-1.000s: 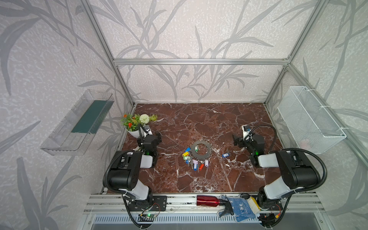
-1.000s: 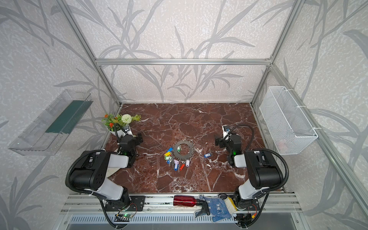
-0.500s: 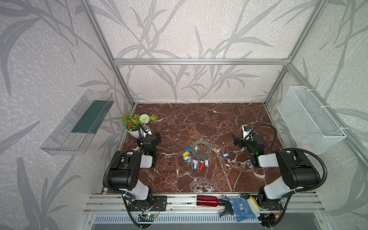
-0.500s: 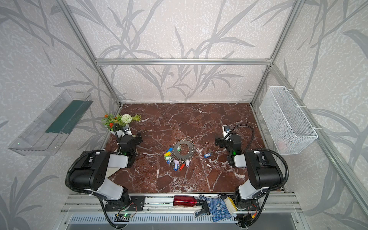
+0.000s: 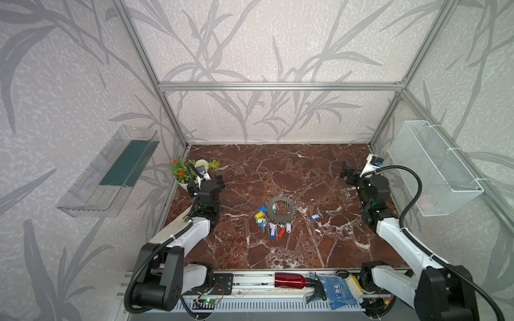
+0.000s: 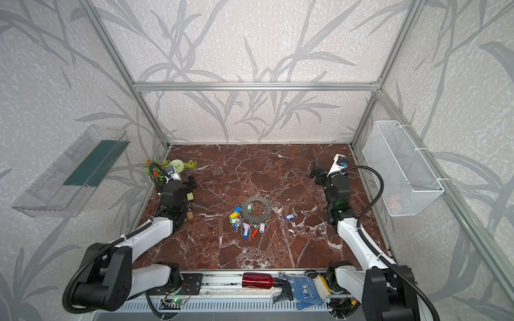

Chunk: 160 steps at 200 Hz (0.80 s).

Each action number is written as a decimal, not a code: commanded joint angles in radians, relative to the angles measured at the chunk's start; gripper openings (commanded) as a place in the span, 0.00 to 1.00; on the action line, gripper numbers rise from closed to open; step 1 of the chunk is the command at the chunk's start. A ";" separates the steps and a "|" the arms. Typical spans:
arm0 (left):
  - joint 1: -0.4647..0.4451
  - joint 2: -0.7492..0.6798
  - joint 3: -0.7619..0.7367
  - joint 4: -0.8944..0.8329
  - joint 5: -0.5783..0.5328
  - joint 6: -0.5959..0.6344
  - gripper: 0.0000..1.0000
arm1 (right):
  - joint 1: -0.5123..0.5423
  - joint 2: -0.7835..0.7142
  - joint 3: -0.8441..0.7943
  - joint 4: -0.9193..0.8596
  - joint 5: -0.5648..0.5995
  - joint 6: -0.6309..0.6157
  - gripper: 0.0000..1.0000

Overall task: Put the keys on the keyring
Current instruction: 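Reach the left gripper to the plate's far edge while the right reaches its near edge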

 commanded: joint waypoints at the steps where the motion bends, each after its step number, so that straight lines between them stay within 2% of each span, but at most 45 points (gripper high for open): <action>1: -0.003 -0.013 0.115 -0.418 0.065 -0.345 0.99 | -0.077 0.057 -0.061 -0.043 -0.086 0.348 0.99; 15: -0.012 0.040 0.213 -0.601 0.185 -0.429 0.99 | -0.134 0.112 -0.085 0.059 -0.192 0.458 0.99; 31: -0.030 0.085 0.284 -0.735 0.418 -0.477 0.99 | -0.131 0.113 -0.102 0.083 -0.194 0.523 0.99; 46: -0.081 0.118 0.309 -0.780 0.595 -0.489 0.99 | -0.095 0.091 -0.036 -0.092 -0.217 0.473 0.99; 60: -0.147 0.155 0.350 -0.835 0.690 -0.468 0.99 | -0.029 0.077 0.029 -0.280 -0.204 0.419 0.99; 66: -0.176 0.176 0.378 -0.867 0.726 -0.451 0.96 | 0.009 0.076 0.051 -0.339 -0.186 0.387 0.99; 84: -0.256 0.252 0.475 -0.959 0.806 -0.422 0.88 | 0.158 0.088 0.111 -0.479 -0.120 0.271 0.99; 94: -0.284 0.308 0.527 -0.999 0.852 -0.433 0.76 | 0.227 0.113 0.127 -0.513 -0.129 0.208 0.98; 115: -0.333 0.442 0.641 -1.084 0.901 -0.473 0.58 | 0.326 0.170 0.132 -0.529 -0.171 0.159 0.88; 140: -0.403 0.587 0.807 -1.189 0.833 -0.476 0.47 | 0.418 0.215 0.104 -0.483 -0.127 0.117 0.81; 160: -0.418 0.678 0.903 -1.230 0.802 -0.478 0.38 | 0.438 0.262 0.084 -0.404 -0.141 0.123 0.77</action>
